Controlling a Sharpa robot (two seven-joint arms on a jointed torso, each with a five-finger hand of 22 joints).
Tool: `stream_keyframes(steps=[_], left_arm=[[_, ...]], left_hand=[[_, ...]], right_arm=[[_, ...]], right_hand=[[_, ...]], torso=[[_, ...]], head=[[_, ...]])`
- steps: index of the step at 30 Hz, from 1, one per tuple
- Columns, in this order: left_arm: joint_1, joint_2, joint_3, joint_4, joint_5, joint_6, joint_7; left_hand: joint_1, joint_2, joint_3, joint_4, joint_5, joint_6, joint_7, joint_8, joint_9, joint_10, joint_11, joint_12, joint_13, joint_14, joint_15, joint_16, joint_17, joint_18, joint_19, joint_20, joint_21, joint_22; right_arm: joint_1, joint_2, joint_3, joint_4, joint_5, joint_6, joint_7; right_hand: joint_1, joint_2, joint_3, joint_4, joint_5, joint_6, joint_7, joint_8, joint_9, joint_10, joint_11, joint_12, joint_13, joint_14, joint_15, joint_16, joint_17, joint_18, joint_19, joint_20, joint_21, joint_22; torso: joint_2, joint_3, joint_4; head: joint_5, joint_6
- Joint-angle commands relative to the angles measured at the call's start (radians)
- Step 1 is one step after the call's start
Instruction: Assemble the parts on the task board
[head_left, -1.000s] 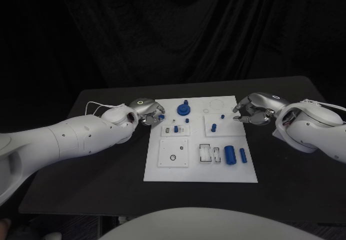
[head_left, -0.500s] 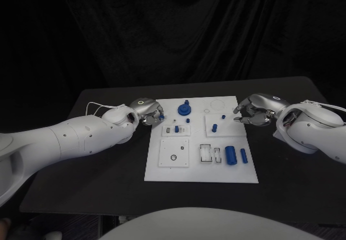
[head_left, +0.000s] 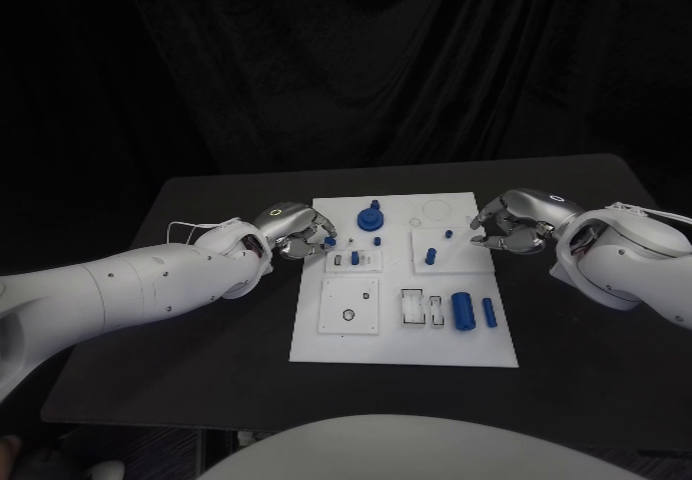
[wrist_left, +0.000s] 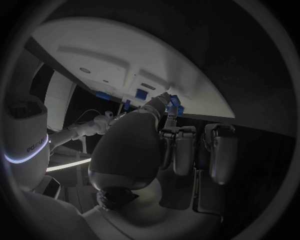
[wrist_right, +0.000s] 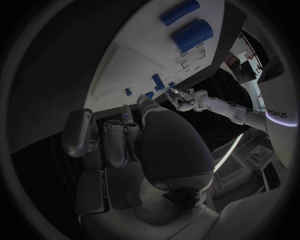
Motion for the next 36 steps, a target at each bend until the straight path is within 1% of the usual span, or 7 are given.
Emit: stream_keyframes(steps=[1,6,11,22,25,32,36], left_arm=[[-0.004,-0.011,0.001,0.016,0.24,0.007,0.174],[-0.01,-0.029,0.001,0.035,0.362,0.038,0.241],[-0.021,-0.033,0.001,0.037,0.447,0.062,0.27],[-0.054,-0.024,0.001,0.03,0.52,0.152,0.301],[-0.062,-0.023,0.001,0.033,0.583,0.185,0.309],[-0.079,-0.025,0.001,0.042,0.701,0.25,0.348],[-0.083,-0.03,0.001,0.045,0.719,0.268,0.35]], left_hand=[[-0.006,0.014,0.001,0.012,0.002,-0.008,0.0,-0.006,0.031,0.105,0.006,0.003,0.263,0.106,0.004,0.006,0.263,-0.014,0.069,0.001,0.004,0.242],[-0.006,0.022,0.001,0.018,-0.002,-0.008,0.002,-0.009,0.036,0.105,0.009,0.003,0.263,0.106,0.008,0.006,0.263,-0.014,0.069,0.005,0.005,0.243],[0.003,0.036,0.005,0.022,-0.006,-0.009,0.002,-0.013,0.043,0.105,0.01,0.003,0.263,0.106,0.011,0.006,0.263,-0.014,0.068,0.008,0.005,0.243],[0.008,0.05,0.003,0.032,-0.02,-0.019,0.007,-0.022,0.051,0.105,0.015,0.003,0.263,0.106,0.015,0.006,0.263,-0.014,0.066,0.012,0.004,0.242],[0.007,0.051,0.001,0.034,-0.025,-0.022,0.007,-0.024,0.052,0.105,0.016,0.003,0.263,0.106,0.016,0.006,0.263,-0.014,0.067,0.013,0.006,0.243],[0.015,0.056,0.002,0.036,-0.015,-0.028,0.014,-0.031,0.055,0.105,0.02,0.003,0.263,0.106,0.019,0.006,0.263,-0.015,0.067,0.015,0.007,0.244],[0.014,0.058,0.001,0.038,-0.013,-0.031,0.015,-0.033,0.055,0.105,0.021,0.003,0.263,0.106,0.02,0.006,0.263,-0.014,0.066,0.016,0.006,0.243]], right_arm=[[-0.003,-0.001,0.001,0.001,-0.002,0.008,-0.015],[-0.007,0.0,0.001,0.0,-0.002,0.011,-0.015],[-0.01,0.002,0.001,-0.001,0.004,0.012,-0.014],[-0.013,-0.006,0.001,0.003,0.008,0.015,-0.014],[-0.013,-0.009,0.001,0.004,0.008,0.012,-0.012],[-0.014,-0.02,0.001,0.015,0.012,-0.041,0.027],[-0.015,-0.026,0.001,0.023,0.02,-0.075,0.051]], right_hand=[[0.002,0.003,0.005,0.002,0.005,0.007,0.0,-0.007,-0.001,-0.008,0.002,-0.007,0.065,0.039,0.005,-0.005,0.046,0.014,-0.007,-0.002,-0.007,0.151],[0.002,0.003,0.005,0.002,0.004,0.007,0.0,-0.007,-0.001,-0.009,0.002,-0.008,0.064,0.038,0.005,-0.006,0.045,0.014,-0.007,-0.002,-0.009,0.15],[0.002,0.003,0.005,0.002,0.004,0.007,0.0,-0.007,-0.001,-0.009,0.002,-0.008,0.064,0.038,0.005,-0.006,0.045,0.014,-0.007,-0.002,-0.009,0.15],[0.002,0.003,0.005,0.002,0.004,0.007,0.0,-0.007,-0.002,-0.01,0.002,-0.008,0.063,0.037,0.005,-0.008,0.043,0.015,-0.008,-0.002,-0.011,0.149],[0.002,0.003,0.005,0.002,0.004,0.007,0.0,-0.007,-0.002,-0.01,0.002,-0.008,0.063,0.037,0.005,-0.008,0.043,0.015,-0.008,-0.002,-0.011,0.149],[0.011,0.002,0.009,-0.003,0.008,0.007,-0.001,-0.009,-0.004,-0.007,-0.001,-0.007,0.065,0.038,0.004,-0.005,0.046,0.014,-0.007,-0.002,-0.006,0.151],[0.025,-0.002,0.016,-0.006,0.041,0.01,-0.002,-0.012,-0.007,-0.002,-0.004,-0.005,0.068,0.041,0.001,0.0,0.051,0.012,-0.002,-0.004,0.002,0.154]], torso=[[0.0,0.0011,0.0018],[0.0,0.0008,0.0034],[0.0,0.0006,0.0007],[0.001,0.0002,-0.0016],[0.0,0.0002,-0.0008],[0.0,-0.0014,0.0019],[-0.001,-0.0014,-0.0003]], head=[[0.003,0.0],[0.007,0.0],[0.014,0.0],[0.017,0.0],[0.017,0.0],[0.012,0.0],[0.019,0.0]])
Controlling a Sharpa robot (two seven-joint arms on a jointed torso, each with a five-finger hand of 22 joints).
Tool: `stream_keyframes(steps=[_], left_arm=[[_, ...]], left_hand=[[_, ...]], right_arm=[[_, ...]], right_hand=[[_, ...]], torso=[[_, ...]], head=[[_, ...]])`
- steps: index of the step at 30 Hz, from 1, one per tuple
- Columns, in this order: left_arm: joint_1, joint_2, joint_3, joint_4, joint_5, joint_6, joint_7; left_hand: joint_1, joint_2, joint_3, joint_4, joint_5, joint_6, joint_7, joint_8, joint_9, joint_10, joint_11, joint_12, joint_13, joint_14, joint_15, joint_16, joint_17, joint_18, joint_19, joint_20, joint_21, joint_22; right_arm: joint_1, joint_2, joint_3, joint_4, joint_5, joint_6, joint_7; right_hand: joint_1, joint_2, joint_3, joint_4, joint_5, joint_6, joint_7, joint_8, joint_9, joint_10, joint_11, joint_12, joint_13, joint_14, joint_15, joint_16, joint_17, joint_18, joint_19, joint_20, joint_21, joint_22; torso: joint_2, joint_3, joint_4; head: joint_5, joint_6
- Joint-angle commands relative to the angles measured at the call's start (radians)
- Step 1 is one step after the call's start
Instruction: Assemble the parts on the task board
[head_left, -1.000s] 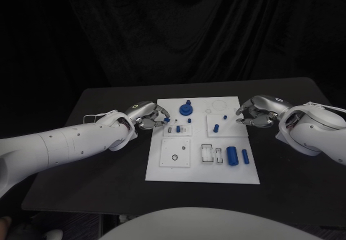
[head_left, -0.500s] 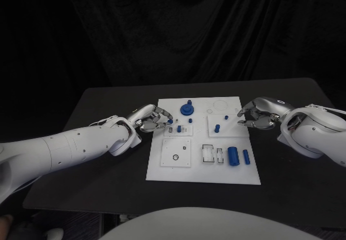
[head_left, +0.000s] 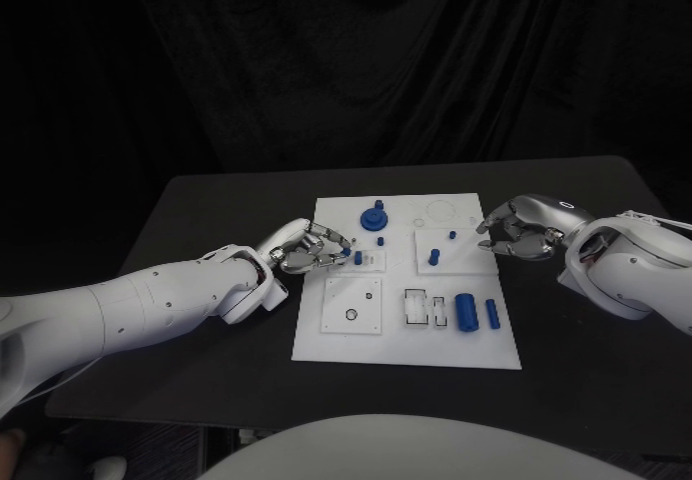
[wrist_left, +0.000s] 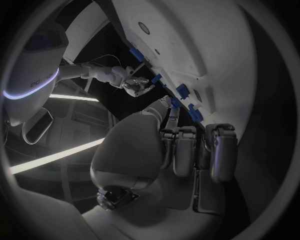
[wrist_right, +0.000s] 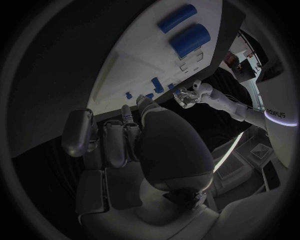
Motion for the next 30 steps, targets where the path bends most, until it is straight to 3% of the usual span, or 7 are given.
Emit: stream_keyframes(steps=[1,5,10,18,20,24,30], left_arm=[[-0.003,-0.003,0.001,0.003,0.084,0.065,0.042],[-0.005,-0.007,0.001,0.001,0.089,0.08,0.032],[-0.007,-0.02,0.001,0.019,0.092,0.076,0.034],[-0.007,-0.057,0.001,0.098,0.093,0.063,0.045],[-0.007,-0.06,0.001,0.111,0.093,0.065,0.048],[-0.007,-0.063,0.001,0.126,0.093,0.067,0.05],[-0.007,-0.069,0.001,0.135,0.093,0.071,0.051]], left_hand=[[0.001,0.008,-0.002,0.007,0.004,-0.006,0.001,-0.006,0.054,0.106,0.007,-0.001,0.26,0.106,0.006,0.006,0.263,-0.014,0.068,0.007,0.002,0.243],[0.01,0.012,0.001,0.005,0.015,-0.013,0.003,-0.012,0.056,0.106,0.009,-0.001,0.26,0.106,0.008,0.006,0.263,-0.014,0.068,0.009,0.003,0.243],[0.013,0.014,0.002,0.005,0.022,-0.015,0.007,-0.015,0.056,0.106,0.012,-0.001,0.26,0.106,0.01,0.006,0.263,-0.014,0.067,0.011,0.003,0.243],[0.014,0.014,0.002,0.006,0.027,-0.016,0.012,-0.017,0.057,0.106,0.016,-0.001,0.26,0.106,0.012,0.006,0.263,-0.015,0.069,0.012,0.005,0.244],[0.014,0.014,0.001,0.006,0.028,-0.016,0.013,-0.018,0.057,0.106,0.017,-0.001,0.26,0.106,0.013,0.006,0.263,-0.015,0.068,0.013,0.005,0.244],[0.014,0.015,0.002,0.007,0.031,-0.017,0.014,-0.019,0.057,0.106,0.018,-0.001,0.26,0.106,0.014,0.006,0.263,-0.015,0.069,0.014,0.006,0.244],[0.015,0.016,0.002,0.007,0.033,-0.017,0.015,-0.02,0.057,0.106,0.019,-0.001,0.26,0.106,0.015,0.006,0.263,-0.015,0.069,0.015,0.005,0.244]], right_arm=[[-0.003,-0.004,0.001,0.008,0.01,-0.065,0.039],[-0.003,-0.007,0.001,0.017,0.013,-0.087,0.056],[-0.002,-0.02,0.001,0.05,0.015,-0.136,0.089],[0.024,-0.012,0.002,0.126,0.015,-0.204,0.139],[0.03,0.002,0.002,0.135,0.015,-0.2,0.142],[0.033,0.043,0.002,0.131,0.015,-0.178,0.146],[0.018,0.132,0.002,0.089,0.006,-0.108,0.133]], right_hand=[[0.01,-0.002,0.01,0.001,0.02,0.008,0.0,-0.004,-0.002,0.002,-0.007,0.0,0.069,0.041,0.001,0.005,0.053,0.011,-0.002,-0.005,0.01,0.155],[0.013,-0.003,0.012,0.001,0.027,0.009,0.0,-0.005,-0.003,0.003,-0.007,0.001,0.07,0.042,0.001,0.006,0.054,0.011,-0.001,-0.005,0.012,0.155],[0.026,-0.004,0.019,-0.004,0.038,0.014,-0.001,-0.004,-0.003,0.008,-0.008,0.004,0.073,0.044,0.0,0.011,0.059,0.009,0.003,-0.006,0.02,0.158],[0.093,-0.02,0.045,-0.039,0.034,0.068,-0.014,0.013,0.0,0.038,-0.022,0.026,0.101,0.061,-0.012,0.05,0.1,-0.003,0.029,-0.017,0.085,0.176],[0.092,-0.017,0.047,-0.036,0.034,0.092,-0.017,0.023,0.003,0.043,-0.021,0.029,0.106,0.064,-0.012,0.056,0.106,-0.005,0.033,-0.018,0.094,0.179],[0.099,-0.006,0.054,-0.04,0.05,0.122,-0.023,0.033,0.007,0.056,-0.024,0.039,0.119,0.07,-0.014,0.074,0.125,-0.009,0.041,-0.019,0.117,0.185],[0.103,-0.002,0.061,-0.046,0.08,0.112,-0.019,0.019,0.001,0.066,-0.022,0.048,0.13,0.075,-0.014,0.088,0.14,-0.013,0.048,-0.021,0.138,0.19]], torso=[[-0.002,0.0002,-0.0015],[-0.001,0.001,-0.0001],[-0.003,-0.0017,-0.0005],[-0.006,-0.0096,0.003],[-0.006,-0.0098,0.0037],[-0.006,-0.0148,0.0132],[-0.005,-0.0202,0.0227]], head=[[0.006,0.0],[0.006,0.0],[0.011,0.0],[0.01,0.0],[0.013,0.0],[0.008,0.0],[0.0,0.0]])
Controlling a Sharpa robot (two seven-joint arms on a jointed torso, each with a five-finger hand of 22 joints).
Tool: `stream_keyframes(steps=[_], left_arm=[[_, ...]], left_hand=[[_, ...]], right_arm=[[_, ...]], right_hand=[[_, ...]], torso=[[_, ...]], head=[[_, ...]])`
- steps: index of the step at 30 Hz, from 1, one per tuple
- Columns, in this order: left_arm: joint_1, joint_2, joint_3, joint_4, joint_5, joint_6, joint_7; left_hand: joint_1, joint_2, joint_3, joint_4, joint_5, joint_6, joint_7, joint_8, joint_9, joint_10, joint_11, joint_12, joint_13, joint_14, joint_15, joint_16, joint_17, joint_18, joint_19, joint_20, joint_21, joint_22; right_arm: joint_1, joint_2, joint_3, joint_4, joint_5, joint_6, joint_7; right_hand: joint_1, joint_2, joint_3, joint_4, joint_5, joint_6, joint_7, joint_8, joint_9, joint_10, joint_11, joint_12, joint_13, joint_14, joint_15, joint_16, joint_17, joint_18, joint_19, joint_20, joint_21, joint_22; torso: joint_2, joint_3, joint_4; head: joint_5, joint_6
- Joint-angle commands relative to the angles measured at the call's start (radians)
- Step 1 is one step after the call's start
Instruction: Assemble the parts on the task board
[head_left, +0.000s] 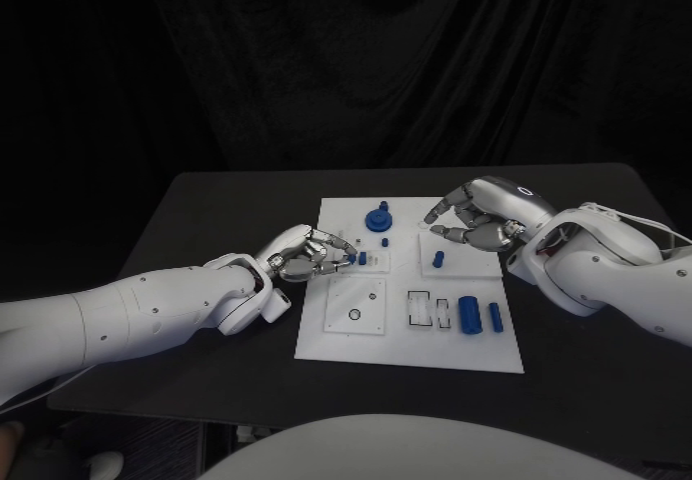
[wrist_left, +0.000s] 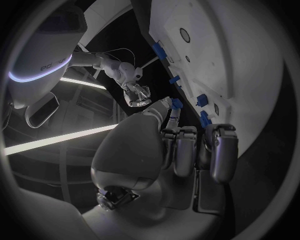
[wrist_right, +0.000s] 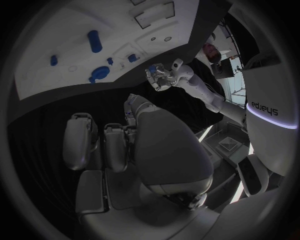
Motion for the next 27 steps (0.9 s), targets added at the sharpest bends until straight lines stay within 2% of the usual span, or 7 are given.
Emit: stream_keyframes(steps=[1,8,13,15,20,27], left_arm=[[0.0,-0.002,0.001,0.006,0.014,0.013,0.023],[0.0,-0.003,0.001,0.012,0.014,0.012,0.027],[0.0,-0.001,0.001,0.015,0.014,0.013,0.03],[0.0,0.0,0.001,0.015,0.014,0.014,0.031],[0.0,0.002,0.001,0.015,0.014,0.015,0.032],[0.0,0.006,0.001,0.014,0.014,0.017,0.032]], left_hand=[[0.004,0.005,0.002,0.002,0.003,-0.002,0.002,0.0,0.027,0.106,0.006,-0.006,0.261,0.104,0.009,0.006,0.263,-0.015,0.069,0.008,0.006,0.244],[0.004,0.006,0.002,0.003,0.005,-0.003,0.004,-0.002,0.027,0.106,0.007,-0.006,0.261,0.104,0.01,0.006,0.263,-0.015,0.068,0.009,0.005,0.244],[0.004,0.007,0.003,0.003,0.006,-0.003,0.004,-0.002,0.027,0.106,0.007,-0.006,0.261,0.104,0.01,0.006,0.263,-0.014,0.068,0.009,0.004,0.243],[0.004,0.007,0.003,0.003,0.006,-0.003,0.004,-0.002,0.027,0.106,0.007,-0.006,0.261,0.104,0.01,0.006,0.263,-0.014,0.068,0.009,0.004,0.243],[0.004,0.007,0.003,0.003,0.007,-0.003,0.005,-0.002,0.027,0.106,0.008,-0.006,0.261,0.104,0.011,0.006,0.263,-0.014,0.068,0.009,0.005,0.243],[0.004,0.007,0.003,0.003,0.007,-0.003,0.005,-0.002,0.027,0.106,0.008,-0.006,0.261,0.104,0.011,0.006,0.263,-0.014,0.068,0.009,0.005,0.243]], right_arm=[[-0.011,0.035,0.0,-0.021,-0.015,0.053,0.003],[-0.025,0.103,0.0,-0.056,-0.037,0.114,-0.028],[-0.034,0.133,0.0,-0.072,-0.041,0.149,-0.041],[-0.04,0.146,0.0,-0.077,-0.042,0.157,-0.043],[-0.048,0.164,0.0,-0.088,-0.042,0.166,-0.044],[-0.058,0.187,0.0,-0.105,-0.043,0.178,-0.044]], right_hand=[[0.003,0.006,0.007,0.002,0.007,-0.008,0.006,-0.01,-0.004,0.01,0.004,0.008,0.129,0.074,-0.006,0.01,0.142,-0.014,0.025,-0.004,0.01,0.19],[-0.006,0.006,0.007,0.001,0.01,-0.02,0.012,-0.026,-0.011,0.027,0.009,0.022,0.148,0.081,-0.002,0.033,0.167,-0.02,0.036,-0.001,0.043,0.198],[-0.008,0.007,0.009,-0.001,0.013,-0.017,0.012,-0.027,-0.011,0.033,0.01,0.027,0.156,0.083,-0.001,0.039,0.174,-0.022,0.039,-0.001,0.054,0.201],[-0.009,0.008,0.009,-0.003,0.015,-0.012,0.011,-0.026,-0.011,0.034,0.009,0.028,0.157,0.084,-0.001,0.04,0.175,-0.022,0.039,0.0,0.055,0.201],[-0.013,0.007,0.008,-0.003,0.016,-0.007,0.01,-0.026,-0.01,0.034,0.009,0.029,0.157,0.084,-0.002,0.041,0.176,-0.023,0.04,0.0,0.057,0.201],[-0.017,0.008,0.008,-0.003,0.016,-0.005,0.01,-0.027,-0.011,0.033,0.008,0.028,0.156,0.084,-0.002,0.041,0.175,-0.022,0.039,0.0,0.056,0.201]], torso=[[0.0,-0.0042,0.0072],[0.0,-0.0049,0.0081],[0.0,-0.0035,0.0016],[-0.001,-0.0025,-0.0011],[-0.001,-0.0015,-0.0028],[-0.001,-0.0012,-0.002]], head=[[-0.003,0.0],[-0.003,0.0],[0.005,0.0],[0.008,0.0],[0.009,0.0],[0.008,0.0]])
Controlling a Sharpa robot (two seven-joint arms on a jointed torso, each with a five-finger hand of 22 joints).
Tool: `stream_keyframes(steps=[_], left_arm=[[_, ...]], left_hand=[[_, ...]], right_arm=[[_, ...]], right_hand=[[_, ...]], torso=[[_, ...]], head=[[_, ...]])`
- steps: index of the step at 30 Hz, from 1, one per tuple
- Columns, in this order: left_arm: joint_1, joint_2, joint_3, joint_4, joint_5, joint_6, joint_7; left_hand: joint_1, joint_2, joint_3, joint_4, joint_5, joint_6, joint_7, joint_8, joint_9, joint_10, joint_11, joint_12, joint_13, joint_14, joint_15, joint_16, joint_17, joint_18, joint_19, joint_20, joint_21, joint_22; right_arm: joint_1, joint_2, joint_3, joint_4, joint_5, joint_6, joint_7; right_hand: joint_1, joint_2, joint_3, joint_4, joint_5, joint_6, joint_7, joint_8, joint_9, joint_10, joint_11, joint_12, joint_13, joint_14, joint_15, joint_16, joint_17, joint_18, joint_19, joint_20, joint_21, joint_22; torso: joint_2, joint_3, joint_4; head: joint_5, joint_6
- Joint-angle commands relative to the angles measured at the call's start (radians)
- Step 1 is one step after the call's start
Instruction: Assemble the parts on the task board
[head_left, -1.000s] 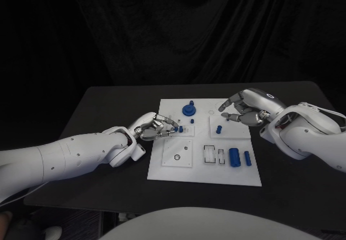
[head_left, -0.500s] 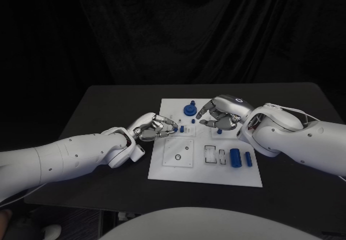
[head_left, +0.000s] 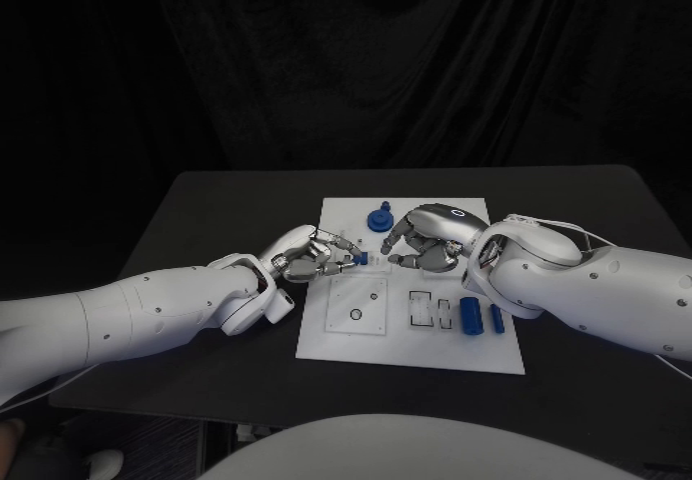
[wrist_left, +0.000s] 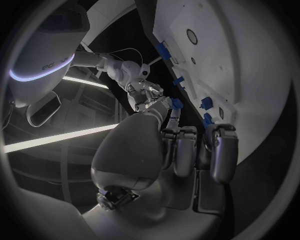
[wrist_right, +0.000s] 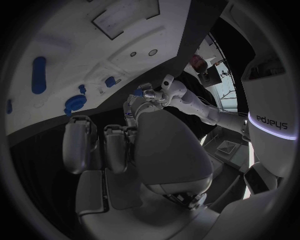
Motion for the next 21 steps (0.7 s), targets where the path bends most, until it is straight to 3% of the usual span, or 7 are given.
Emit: stream_keyframes(steps=[1,21], left_arm=[[0.0,0.004,0.001,0.002,0.011,0.012,0.021],[0.0,0.012,0.001,-0.001,0.011,0.024,0.011]], left_hand=[[0.004,0.008,0.003,0.003,0.003,0.003,-0.001,0.005,0.013,0.106,0.008,-0.003,0.26,0.104,0.004,0.006,0.263,-0.015,0.068,0.01,0.005,0.243],[0.005,0.01,0.004,0.004,0.007,0.002,0.001,0.004,0.013,0.106,0.01,-0.003,0.26,0.104,0.006,0.006,0.263,-0.014,0.066,0.011,0.003,0.243]], right_arm=[[-0.007,0.008,0.001,-0.007,-0.01,0.031,-0.019],[-0.024,0.05,0.001,-0.035,-0.01,0.045,-0.008]], right_hand=[[-0.012,0.001,0.005,0.0,0.006,0.007,-0.002,-0.003,-0.001,0.024,-0.001,0.003,0.158,0.084,-0.002,0.006,0.175,-0.006,0.039,0.0,0.005,0.201],[-0.022,0.001,0.005,0.001,0.005,0.001,-0.001,-0.012,-0.006,0.013,0.001,-0.004,0.145,0.081,-0.001,0.0,0.168,-0.004,0.035,0.0,-0.006,0.197]], torso=[[0.0,0.0005,0.0003],[0.001,-0.0015,0.0008]], head=[[0.0,0.0],[-0.005,0.0]])
